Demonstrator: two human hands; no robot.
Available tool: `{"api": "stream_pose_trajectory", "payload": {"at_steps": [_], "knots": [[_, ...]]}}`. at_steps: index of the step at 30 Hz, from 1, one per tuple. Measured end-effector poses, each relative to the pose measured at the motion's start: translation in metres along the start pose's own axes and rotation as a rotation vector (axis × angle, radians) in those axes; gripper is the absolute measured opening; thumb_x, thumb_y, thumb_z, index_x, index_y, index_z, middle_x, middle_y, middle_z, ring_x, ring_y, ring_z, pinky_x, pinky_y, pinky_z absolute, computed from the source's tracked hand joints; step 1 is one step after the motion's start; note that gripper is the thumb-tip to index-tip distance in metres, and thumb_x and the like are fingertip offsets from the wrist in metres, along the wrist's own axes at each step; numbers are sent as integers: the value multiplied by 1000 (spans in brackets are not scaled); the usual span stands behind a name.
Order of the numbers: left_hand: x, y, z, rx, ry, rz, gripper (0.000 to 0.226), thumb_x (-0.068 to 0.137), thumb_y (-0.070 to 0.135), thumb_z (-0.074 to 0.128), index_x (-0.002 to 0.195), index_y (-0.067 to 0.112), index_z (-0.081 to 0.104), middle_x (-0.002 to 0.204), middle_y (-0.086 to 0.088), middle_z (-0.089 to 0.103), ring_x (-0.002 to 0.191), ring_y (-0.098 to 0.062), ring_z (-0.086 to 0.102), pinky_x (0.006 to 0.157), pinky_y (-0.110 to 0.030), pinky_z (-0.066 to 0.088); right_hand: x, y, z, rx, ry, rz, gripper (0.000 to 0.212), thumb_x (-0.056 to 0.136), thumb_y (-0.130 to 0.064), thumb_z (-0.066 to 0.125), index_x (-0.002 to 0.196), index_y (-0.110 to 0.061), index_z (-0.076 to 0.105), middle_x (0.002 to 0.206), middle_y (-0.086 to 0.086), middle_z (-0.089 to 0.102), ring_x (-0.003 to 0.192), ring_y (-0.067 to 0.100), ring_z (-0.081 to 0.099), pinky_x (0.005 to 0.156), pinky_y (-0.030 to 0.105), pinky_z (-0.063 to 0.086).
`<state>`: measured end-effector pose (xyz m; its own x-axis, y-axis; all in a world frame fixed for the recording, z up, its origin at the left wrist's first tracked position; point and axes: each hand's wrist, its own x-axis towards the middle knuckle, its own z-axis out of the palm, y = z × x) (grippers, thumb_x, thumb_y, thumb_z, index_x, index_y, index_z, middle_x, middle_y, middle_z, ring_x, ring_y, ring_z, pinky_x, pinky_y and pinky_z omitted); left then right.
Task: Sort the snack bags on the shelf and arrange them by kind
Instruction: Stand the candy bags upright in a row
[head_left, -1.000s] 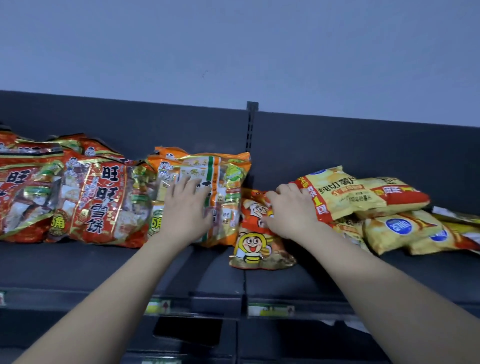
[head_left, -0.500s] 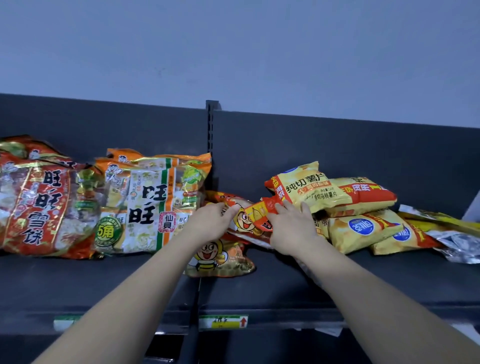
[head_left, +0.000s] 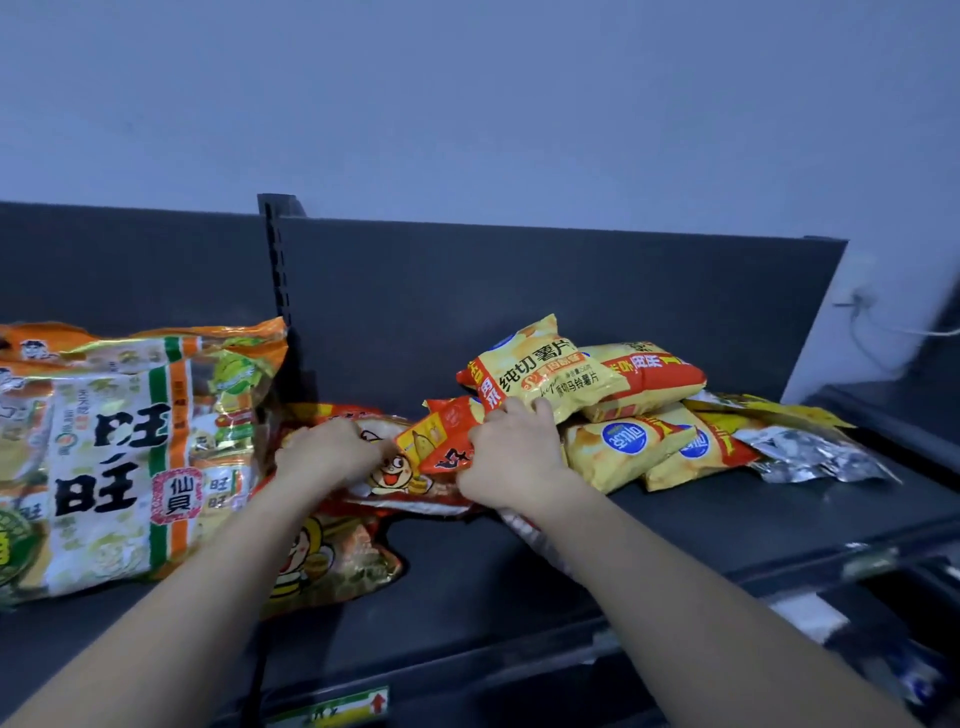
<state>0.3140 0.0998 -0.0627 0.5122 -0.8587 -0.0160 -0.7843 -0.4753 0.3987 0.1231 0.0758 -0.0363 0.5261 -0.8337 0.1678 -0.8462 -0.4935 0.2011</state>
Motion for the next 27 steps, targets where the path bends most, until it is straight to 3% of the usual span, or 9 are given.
{"api": "stream_pose_trajectory", "payload": {"at_steps": [3, 7, 10, 14, 17, 21, 23, 24, 27], "knots": [[6, 1, 3, -72, -24, -25, 40, 72, 54, 52, 85, 18, 64, 56, 7, 67, 90, -27, 65, 92, -39, 49, 0, 8, 2, 12, -12, -14, 48, 82, -55, 48, 111, -21, 66, 116, 3, 60, 121, 25, 40, 105, 51, 20], [4, 2, 7, -64, 34, -25, 39, 64, 47, 42, 76, 16, 63, 76, -5, 71, 87, -30, 66, 93, -46, 48, -4, 21, 3, 56, -80, -39, 94, 68, -93, 32, 123, -22, 62, 124, 8, 58, 125, 29, 39, 107, 55, 16], [5, 0, 9, -97, 67, -31, 36, 68, 43, 43, 72, 14, 64, 80, -8, 69, 85, -33, 65, 93, -48, 48, -7, 36, 5, 107, -121, -15, 105, 65, -97, 24, 135, -23, 53, 136, 13, 51, 131, 31, 35, 109, 58, 11], [1, 9, 10, -56, 102, -56, 33, 82, 43, 47, 78, 17, 67, 74, -4, 69, 92, -30, 64, 110, -56, 26, -10, 55, 12, 205, -78, 7, 107, 66, -95, 11, 134, -26, 55, 137, 11, 51, 133, 27, 36, 110, 59, 9], [-10, 18, 7, 56, 143, -60, 44, 92, 56, 44, 88, 22, 71, 68, 3, 64, 101, -28, 59, 113, -59, 11, -8, 65, 16, 227, -24, 42, 107, 69, -91, 3, 128, -23, 60, 135, 6, 54, 132, 24, 39, 109, 59, 11], [-18, 15, 2, 249, 320, -41, 45, 89, 62, 48, 98, 24, 70, 104, -6, 64, 113, -31, 53, 104, -54, 28, -5, 78, 25, 105, -51, 89, 76, 85, -75, 37, 138, -22, 48, 139, 7, 48, 136, 24, 32, 110, 56, 14], [-21, 15, 0, 141, 524, 61, 42, 89, 55, 51, 93, 16, 67, 102, -10, 62, 105, -34, 55, 89, -47, 40, -4, 84, 30, 88, -39, 85, 69, 87, -66, 47, 140, -23, 45, 140, 7, 47, 136, 25, 31, 109, 53, 16], [-23, 18, -1, 29, 534, 129, 45, 90, 54, 48, 85, 13, 66, 94, -10, 64, 97, -34, 59, 80, -44, 44, -4, 86, 31, 88, -21, 77, 65, 87, -64, 48, 138, -23, 47, 139, 7, 47, 136, 24, 32, 109, 52, 18], [-30, 34, -8, -209, 171, 140, 56, 88, 65, 44, 73, 18, 71, 77, -4, 69, 80, -24, 64, 71, -37, 52, -3, 89, 34, 81, 27, 62, 60, 89, -61, 49, 136, -24, 48, 139, 4, 47, 136, 23, 32, 111, 51, 16]]}}
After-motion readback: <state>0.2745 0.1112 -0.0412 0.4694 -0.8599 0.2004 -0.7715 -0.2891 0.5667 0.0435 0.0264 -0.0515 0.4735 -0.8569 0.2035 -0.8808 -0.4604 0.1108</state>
